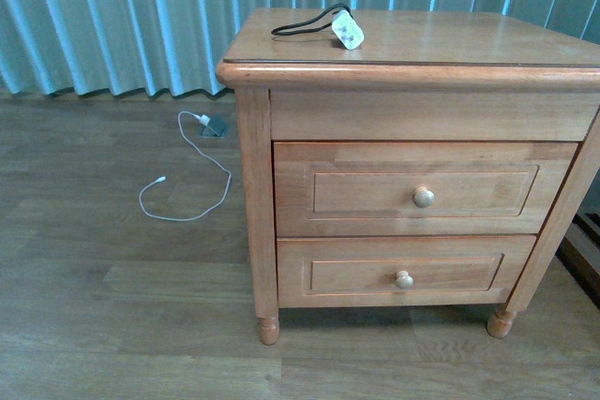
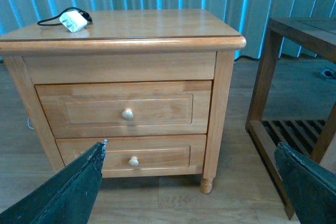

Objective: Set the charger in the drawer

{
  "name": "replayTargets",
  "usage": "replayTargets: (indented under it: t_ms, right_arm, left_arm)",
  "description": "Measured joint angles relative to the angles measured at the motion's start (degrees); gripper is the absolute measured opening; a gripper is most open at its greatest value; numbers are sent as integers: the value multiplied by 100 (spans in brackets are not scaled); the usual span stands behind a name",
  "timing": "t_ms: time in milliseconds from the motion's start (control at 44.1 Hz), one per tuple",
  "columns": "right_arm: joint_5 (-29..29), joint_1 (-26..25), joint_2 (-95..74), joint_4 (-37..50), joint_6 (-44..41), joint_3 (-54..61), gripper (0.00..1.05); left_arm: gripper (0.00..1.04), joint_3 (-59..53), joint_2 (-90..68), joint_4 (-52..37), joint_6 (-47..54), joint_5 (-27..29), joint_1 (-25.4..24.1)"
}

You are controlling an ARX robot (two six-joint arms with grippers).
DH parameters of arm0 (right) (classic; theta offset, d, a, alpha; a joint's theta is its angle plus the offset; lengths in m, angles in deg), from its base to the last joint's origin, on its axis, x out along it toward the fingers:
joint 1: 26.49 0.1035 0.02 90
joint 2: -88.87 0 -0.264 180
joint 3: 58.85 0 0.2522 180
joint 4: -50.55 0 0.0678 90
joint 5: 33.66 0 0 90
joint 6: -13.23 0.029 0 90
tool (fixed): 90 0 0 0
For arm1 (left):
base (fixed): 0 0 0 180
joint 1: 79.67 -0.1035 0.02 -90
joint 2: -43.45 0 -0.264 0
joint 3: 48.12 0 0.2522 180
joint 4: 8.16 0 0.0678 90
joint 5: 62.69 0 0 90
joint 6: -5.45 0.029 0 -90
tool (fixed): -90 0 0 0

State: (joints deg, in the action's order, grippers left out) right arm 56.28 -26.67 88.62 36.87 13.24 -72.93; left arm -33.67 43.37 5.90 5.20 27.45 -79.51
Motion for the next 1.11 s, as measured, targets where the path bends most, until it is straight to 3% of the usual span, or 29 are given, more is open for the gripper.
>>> replayTargets:
  t_ms: [634, 748, 929, 1110]
  right_arm:
    - [0, 0, 0, 0, 0, 0, 96]
    - [-1088, -157, -247, 125, -564, -35, 96]
    - [-894, 433, -2181, 1176, -1266, -518, 96]
    - [-407, 1141, -5967, 3438, -1537, -1423, 96]
  left_arm:
    - [99, 0, 0, 0, 0, 0, 0]
    - [99, 0, 0, 0, 0, -2, 0]
    - [99, 0, 0, 0, -2, -2, 0]
    - [99, 0, 0, 0, 0, -2, 0]
